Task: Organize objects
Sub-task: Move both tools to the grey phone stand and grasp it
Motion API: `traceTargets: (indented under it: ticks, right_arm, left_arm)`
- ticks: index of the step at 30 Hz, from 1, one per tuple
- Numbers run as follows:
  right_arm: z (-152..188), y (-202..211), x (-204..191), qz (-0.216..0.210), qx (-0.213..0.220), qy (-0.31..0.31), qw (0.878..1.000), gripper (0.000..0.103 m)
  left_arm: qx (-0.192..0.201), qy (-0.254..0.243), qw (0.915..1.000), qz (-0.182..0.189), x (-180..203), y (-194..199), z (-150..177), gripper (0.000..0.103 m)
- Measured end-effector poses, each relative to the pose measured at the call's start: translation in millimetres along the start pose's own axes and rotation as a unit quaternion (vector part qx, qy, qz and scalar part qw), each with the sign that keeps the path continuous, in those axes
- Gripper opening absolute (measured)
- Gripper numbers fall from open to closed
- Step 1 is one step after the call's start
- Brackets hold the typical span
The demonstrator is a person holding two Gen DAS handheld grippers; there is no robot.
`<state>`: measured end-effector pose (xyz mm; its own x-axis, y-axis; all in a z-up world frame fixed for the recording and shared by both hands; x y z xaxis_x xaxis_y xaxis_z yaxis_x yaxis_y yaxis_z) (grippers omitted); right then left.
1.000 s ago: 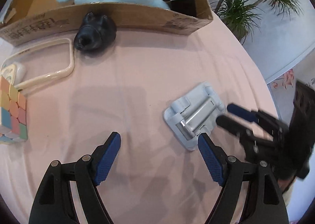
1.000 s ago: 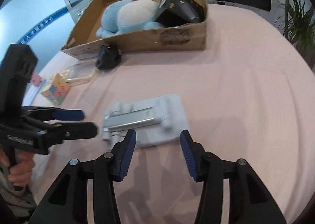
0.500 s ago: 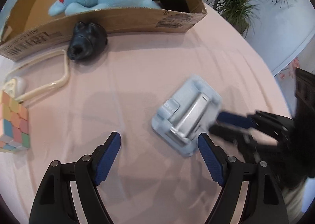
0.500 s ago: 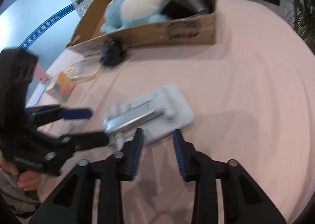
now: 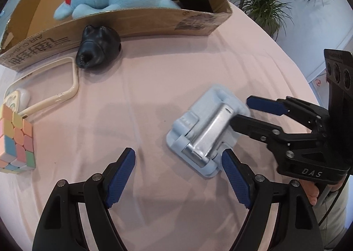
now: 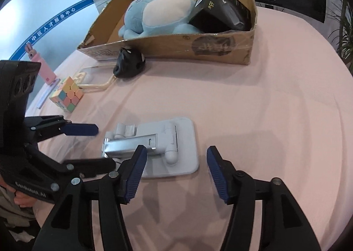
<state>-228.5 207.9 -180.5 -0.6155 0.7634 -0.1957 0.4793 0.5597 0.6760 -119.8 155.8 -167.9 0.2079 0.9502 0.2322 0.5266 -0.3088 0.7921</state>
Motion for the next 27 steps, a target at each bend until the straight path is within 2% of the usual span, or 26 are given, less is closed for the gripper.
traceTargets:
  ticks: [1,2,3,4,7,8,10,12,14,16,18,21,25,27]
  right_arm:
    - [1.3,-0.3,-1.6,-0.003,-0.002,-0.007,1.0,0.046]
    - [3.2,-0.8,-1.9,0.008,-0.006,-0.012,1.0,0.038]
    - [6.4,-0.1,-2.2,0.018,-0.01,-0.018,1.0,0.036]
    - [9.7,2.7,-4.4,0.02,-0.012,-0.024,0.999,0.036]
    - [19.7,16.0,-27.6,-0.017,-0.008,-0.024,1.0,0.033]
    - [18.9,19.7,-26.3,0.0,0.0,-0.024,1.0,0.033]
    - [15.7,21.4,-19.6,0.021,0.009,-0.037,0.999,0.033]
    - [15.2,18.0,-22.1,-0.006,0.004,-0.064,0.998,0.034]
    - [14.9,14.2,-26.4,0.002,0.004,-0.059,0.998,0.037]
    - [15.4,10.4,-29.0,0.009,0.001,-0.054,0.998,0.039]
    - [16.1,3.5,-30.5,0.022,-0.001,-0.06,0.998,0.04]
    - [19.6,0.6,-30.4,0.044,0.004,-0.065,0.997,0.039]
    - [21.0,2.8,-27.7,0.054,0.014,-0.083,0.995,0.036]
    - [21.1,3.4,-26.3,0.059,0.019,-0.093,0.994,0.035]
  left_arm:
    - [0.001,-0.002,1.0,-0.002,-0.4,0.1,0.1,0.081]
    - [0.001,-0.003,1.0,-0.005,-2.0,0.5,0.3,0.081]
    - [0.003,-0.002,1.0,-0.008,-6.0,3.6,1.1,0.081]
    - [0.003,-0.001,1.0,-0.008,-7.9,2.5,0.5,0.081]
    - [0.006,0.008,0.9999,-0.012,-18.6,6.9,2.8,0.08]
    - [0.008,0.008,0.9998,-0.015,-21.1,6.8,2.2,0.079]
    - [0.009,0.006,0.9997,-0.021,-24.8,5.9,1.3,0.067]
    - [0.009,0.01,0.9998,-0.013,-24.1,4.4,-0.7,0.064]
    - [0.012,0.012,0.9998,-0.009,-21.9,2.5,-1.3,0.058]
    - [0.012,0.008,0.9999,0.001,-16.4,0.9,-0.3,0.042]
    - [0.015,-0.002,0.9998,0.01,-8.8,1.6,1.5,0.033]
    - [0.023,-0.009,0.9997,0.008,-6.9,4.0,2.1,0.031]
    - [0.03,0.012,0.9992,0.022,-10.1,2.2,1.4,0.028]
    - [0.041,-0.004,0.999,0.017,-8.6,3.7,1.5,0.027]
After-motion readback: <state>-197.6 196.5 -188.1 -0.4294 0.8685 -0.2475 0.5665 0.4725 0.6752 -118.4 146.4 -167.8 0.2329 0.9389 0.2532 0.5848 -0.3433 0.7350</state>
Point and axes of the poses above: each gripper's, at about its wrist camera, not at the fingertips, and y roughly against the way its jaws point, x to its right, z to its underside, the point moved 10 cm from there along -y, roughly the way its jaws point, and after that the axes turned 10 degrees about x, right-handed, at the moved point
